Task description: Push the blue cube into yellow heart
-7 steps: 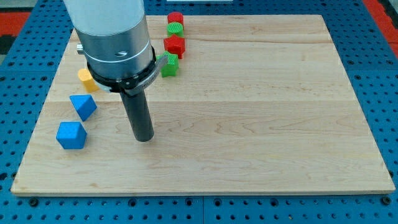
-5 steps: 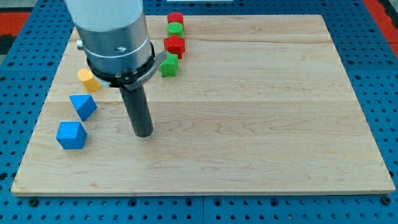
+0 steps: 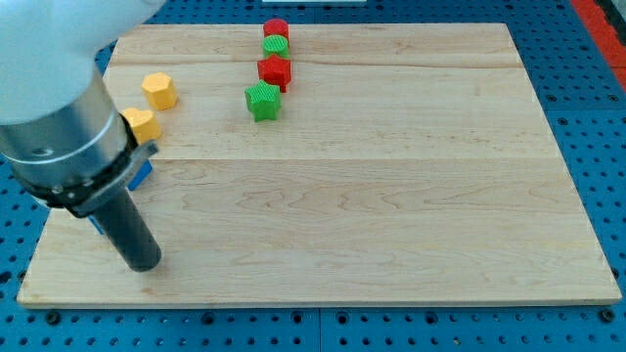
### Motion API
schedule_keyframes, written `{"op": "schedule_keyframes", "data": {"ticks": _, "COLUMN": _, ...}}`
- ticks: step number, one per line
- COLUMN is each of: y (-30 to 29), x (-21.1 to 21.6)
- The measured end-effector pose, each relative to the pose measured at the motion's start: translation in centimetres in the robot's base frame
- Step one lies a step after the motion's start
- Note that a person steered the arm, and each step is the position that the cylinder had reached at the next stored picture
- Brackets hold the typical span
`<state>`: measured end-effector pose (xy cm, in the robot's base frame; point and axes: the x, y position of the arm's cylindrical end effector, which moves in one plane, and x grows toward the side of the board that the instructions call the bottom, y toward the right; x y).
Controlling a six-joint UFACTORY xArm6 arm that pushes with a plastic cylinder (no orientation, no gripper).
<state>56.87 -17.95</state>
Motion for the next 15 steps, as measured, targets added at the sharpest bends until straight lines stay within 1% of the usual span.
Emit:
{"op": "schedule_keyframes", "data": {"ticks": 2, "y": -1.6, "x": -4.3}}
{"op": "schedule_keyframes", "data": {"ticks": 3, "y": -1.6, "x": -0.7}}
{"op": "schedule_keyframes", "data": {"ticks": 4, "y": -3.4, "x": 1.2}}
{"op": "schedule_keyframes", "data": {"ticks": 5, "y": -3.6, "x": 0.5}}
{"op": "schedule_keyframes", "data": {"ticks": 6, "y": -2.1, "x": -1.5}}
{"op": "schedule_keyframes", "data": {"ticks": 7, "y": -2.0, "x": -3.7}}
{"op": "schedule_keyframes", "data": {"ticks": 8, "y": -2.4, "x": -3.3}}
{"op": "schedule_keyframes", "data": {"ticks": 9, "y": -2.4, "x": -0.4}}
{"op": "schedule_keyframes", "data": {"ticks": 10, "y": -3.5, "x": -0.1}}
{"op": "schedule_keyframes", "data": {"ticks": 11, "y": -3.8, "x": -2.2}}
{"op": "schedule_keyframes", "data": {"ticks": 12, "y": -5.6, "x": -2.7}}
{"op": "schedule_keyframes", "data": {"ticks": 13, "y": -4.7, "x": -3.2}}
{"op": "schedule_keyframes", "data": {"ticks": 14, "y": -3.4, "x": -6.8}}
{"op": "schedule_keyframes", "data": {"ticks": 15, "y": -3.3, "x": -10.0}}
